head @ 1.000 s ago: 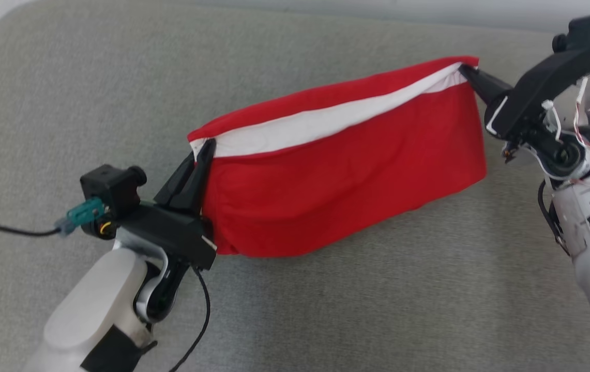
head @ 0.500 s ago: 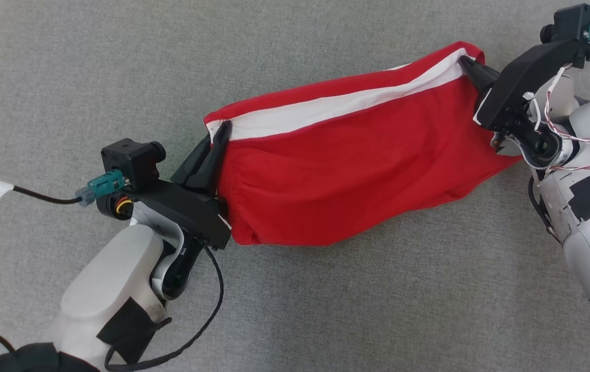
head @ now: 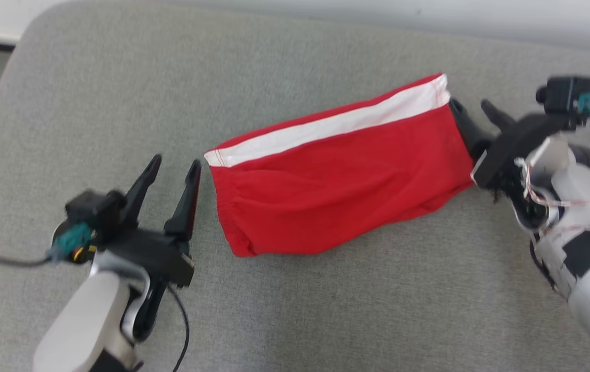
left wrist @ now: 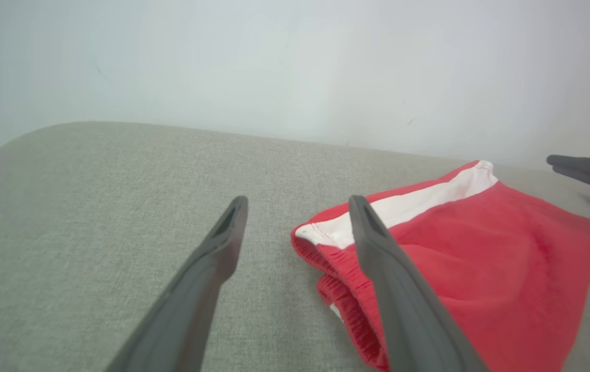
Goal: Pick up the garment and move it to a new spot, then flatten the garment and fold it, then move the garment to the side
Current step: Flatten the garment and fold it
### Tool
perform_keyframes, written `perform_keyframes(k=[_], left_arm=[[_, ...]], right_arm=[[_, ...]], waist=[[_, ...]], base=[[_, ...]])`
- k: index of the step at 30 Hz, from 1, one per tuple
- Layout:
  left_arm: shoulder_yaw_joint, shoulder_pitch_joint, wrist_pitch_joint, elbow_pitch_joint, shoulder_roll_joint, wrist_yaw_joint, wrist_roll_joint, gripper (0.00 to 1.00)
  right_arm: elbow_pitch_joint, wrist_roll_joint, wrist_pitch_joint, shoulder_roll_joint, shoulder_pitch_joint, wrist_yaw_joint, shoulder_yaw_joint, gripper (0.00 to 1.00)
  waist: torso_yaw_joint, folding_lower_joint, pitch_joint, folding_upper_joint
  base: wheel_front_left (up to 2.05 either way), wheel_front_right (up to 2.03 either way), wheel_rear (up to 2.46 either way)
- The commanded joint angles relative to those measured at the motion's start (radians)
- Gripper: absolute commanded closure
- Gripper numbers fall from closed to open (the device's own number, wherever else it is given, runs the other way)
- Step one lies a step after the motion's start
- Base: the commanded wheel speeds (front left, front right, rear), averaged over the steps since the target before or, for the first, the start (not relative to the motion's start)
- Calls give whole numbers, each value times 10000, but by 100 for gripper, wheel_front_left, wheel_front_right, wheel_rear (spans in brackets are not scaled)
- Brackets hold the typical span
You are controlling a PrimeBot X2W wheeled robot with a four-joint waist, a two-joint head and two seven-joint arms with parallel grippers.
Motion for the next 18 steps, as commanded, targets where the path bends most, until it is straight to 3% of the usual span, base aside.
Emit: perform_keyframes(k=[1,8,18], left_arm=[[214,353,-27,-179,-2,96,286,0],[2072,2580,-26,-1905,-510,326,2088,0],[3629,4774,-27,-3488,-1366,348,4207,0]], right_arm=[[-82,94,-177,-93,238,7,85,0],[-515,579,-1370,-477,1628,7,629,0],[-426,944,-2509,-492,3045,7,937,0]], waist=[[-235,1,-566,0],[-449,1,-1178,0],[-450,1,-1585,0]], base=[[0,0,0],[0,0,0],[0,0,0]])
